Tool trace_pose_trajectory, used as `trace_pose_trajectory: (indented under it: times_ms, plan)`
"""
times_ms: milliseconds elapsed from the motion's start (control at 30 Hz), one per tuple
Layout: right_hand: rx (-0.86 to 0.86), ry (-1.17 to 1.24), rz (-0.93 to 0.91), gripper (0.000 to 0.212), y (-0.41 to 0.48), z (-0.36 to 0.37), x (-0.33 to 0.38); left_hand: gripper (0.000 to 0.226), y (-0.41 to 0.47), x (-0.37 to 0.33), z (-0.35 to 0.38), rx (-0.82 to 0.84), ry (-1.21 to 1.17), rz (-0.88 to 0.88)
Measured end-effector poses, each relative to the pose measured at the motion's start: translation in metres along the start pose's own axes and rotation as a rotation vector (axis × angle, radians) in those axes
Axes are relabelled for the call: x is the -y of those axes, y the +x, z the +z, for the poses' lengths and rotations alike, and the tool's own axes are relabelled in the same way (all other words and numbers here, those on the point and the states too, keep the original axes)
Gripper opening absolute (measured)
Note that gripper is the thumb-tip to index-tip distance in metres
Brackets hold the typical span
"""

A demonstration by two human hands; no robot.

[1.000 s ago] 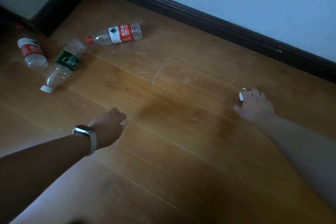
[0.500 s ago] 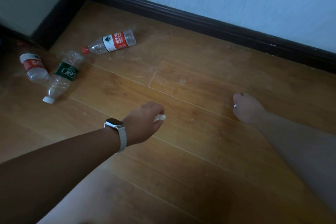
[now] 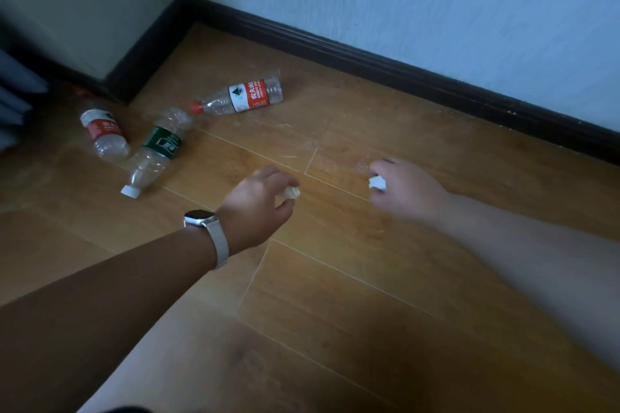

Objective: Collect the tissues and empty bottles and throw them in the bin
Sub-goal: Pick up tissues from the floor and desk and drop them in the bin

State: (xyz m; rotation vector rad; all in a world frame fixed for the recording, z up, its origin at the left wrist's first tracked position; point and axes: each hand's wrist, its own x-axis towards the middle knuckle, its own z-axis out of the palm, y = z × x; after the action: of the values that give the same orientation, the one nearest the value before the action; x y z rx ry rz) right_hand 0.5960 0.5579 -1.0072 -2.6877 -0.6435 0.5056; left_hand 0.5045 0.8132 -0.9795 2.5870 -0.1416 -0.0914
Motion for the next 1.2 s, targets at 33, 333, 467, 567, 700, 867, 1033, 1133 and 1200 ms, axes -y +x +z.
trace_pose_trajectory:
  times_ms: [33, 333, 467, 567, 700, 867, 1033, 1133, 1200]
  plan:
    - [-0.02, 0.002, 0.002, 0.022, -0.002, -0.009, 0.016, 0.026, -0.003, 0.0, -0.011, -0.018, -0.019, -0.02]
    - [-0.061, 0.152, 0.117, 0.013, -0.072, -0.134, 0.153, 0.022, -0.046, -0.064, -0.17, -0.108, -0.191, -0.236]
    - [-0.042, 0.205, 0.136, 0.017, -0.118, -0.222, 0.22, 0.025, -0.07, -0.115, -0.269, -0.108, -0.221, -0.245]
    - [-0.021, 0.196, 0.134, 0.018, -0.149, -0.295, 0.266, 0.026, -0.087, -0.155, -0.34, -0.107, -0.218, -0.217]
    - [-0.093, 0.228, 0.128, 0.014, -0.186, -0.389, 0.32, 0.024, -0.1, -0.204, -0.433, -0.116, -0.22, -0.202]
    - [-0.225, 0.138, 0.095, 0.018, -0.227, -0.487, 0.371, 0.024, -0.108, -0.249, -0.527, -0.179, -0.224, -0.146]
    - [-0.319, 0.082, 0.125, 0.021, -0.276, -0.561, 0.41, 0.022, -0.115, -0.293, -0.602, -0.188, -0.228, 0.01]
    - [-0.414, 0.082, 0.171, 0.022, -0.309, -0.597, 0.426, 0.023, -0.122, -0.321, -0.634, -0.192, -0.243, 0.074]
    - [-0.47, 0.084, 0.21, 0.02, -0.332, -0.613, 0.432, 0.024, -0.125, -0.34, -0.646, -0.191, -0.247, 0.149]
